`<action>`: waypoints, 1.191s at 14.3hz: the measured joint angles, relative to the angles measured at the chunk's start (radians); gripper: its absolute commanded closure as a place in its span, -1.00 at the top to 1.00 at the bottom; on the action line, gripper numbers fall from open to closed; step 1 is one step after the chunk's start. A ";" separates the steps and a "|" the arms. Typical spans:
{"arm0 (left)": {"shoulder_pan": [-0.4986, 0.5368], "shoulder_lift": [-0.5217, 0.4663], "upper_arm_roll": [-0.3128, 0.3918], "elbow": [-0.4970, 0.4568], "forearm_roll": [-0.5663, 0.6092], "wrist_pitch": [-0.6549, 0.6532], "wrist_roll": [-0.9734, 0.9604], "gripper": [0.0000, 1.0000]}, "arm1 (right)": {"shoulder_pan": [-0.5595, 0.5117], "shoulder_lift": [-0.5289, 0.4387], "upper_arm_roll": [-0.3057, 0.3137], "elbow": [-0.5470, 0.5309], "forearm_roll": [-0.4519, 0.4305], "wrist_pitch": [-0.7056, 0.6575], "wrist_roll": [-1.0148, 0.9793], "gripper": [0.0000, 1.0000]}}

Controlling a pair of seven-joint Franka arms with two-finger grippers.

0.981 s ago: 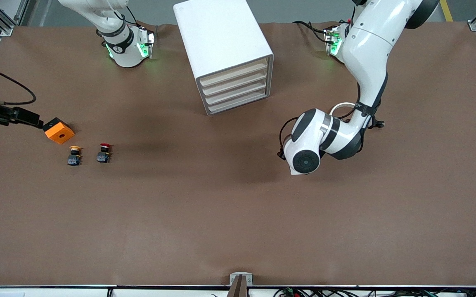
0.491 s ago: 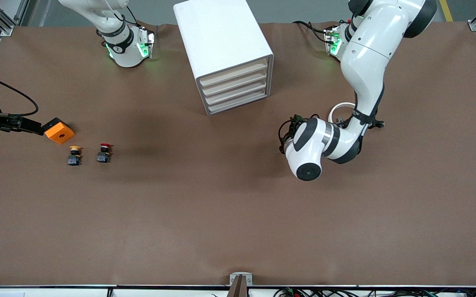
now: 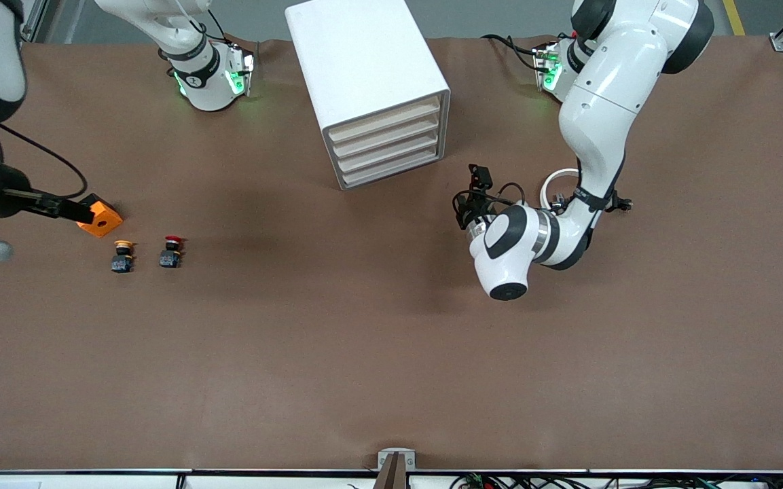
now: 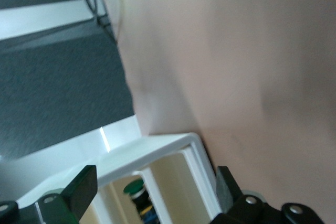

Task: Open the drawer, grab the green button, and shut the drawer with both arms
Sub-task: 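Lower the left gripper to the lowest drawer's handle, then close the left gripper on the lowest drawer's handle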

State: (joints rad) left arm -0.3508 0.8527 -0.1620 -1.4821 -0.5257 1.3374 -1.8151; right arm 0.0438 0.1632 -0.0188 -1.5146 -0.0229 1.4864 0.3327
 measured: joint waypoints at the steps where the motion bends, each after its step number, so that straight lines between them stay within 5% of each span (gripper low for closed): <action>1: 0.002 0.005 0.000 0.005 -0.029 -0.010 -0.033 1.00 | 0.027 0.000 0.001 0.000 0.000 -0.002 0.065 1.00; 12: 0.079 0.126 -0.002 0.015 -0.225 -0.093 -0.350 1.00 | 0.167 0.000 0.004 0.002 0.001 -0.002 0.407 1.00; 14: 0.066 0.136 -0.005 0.016 -0.249 -0.099 -0.381 0.63 | 0.161 0.001 -0.003 0.008 0.001 0.008 0.407 1.00; 17: 0.036 0.148 -0.006 0.016 -0.253 -0.099 -0.403 0.41 | 0.155 0.005 -0.007 0.018 0.001 0.025 0.407 1.00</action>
State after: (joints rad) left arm -0.3149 1.0012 -0.1680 -1.4658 -0.7789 1.2379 -2.2184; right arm 0.1989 0.1678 -0.0258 -1.4964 -0.0223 1.5111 0.7398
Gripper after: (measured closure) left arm 0.176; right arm 0.000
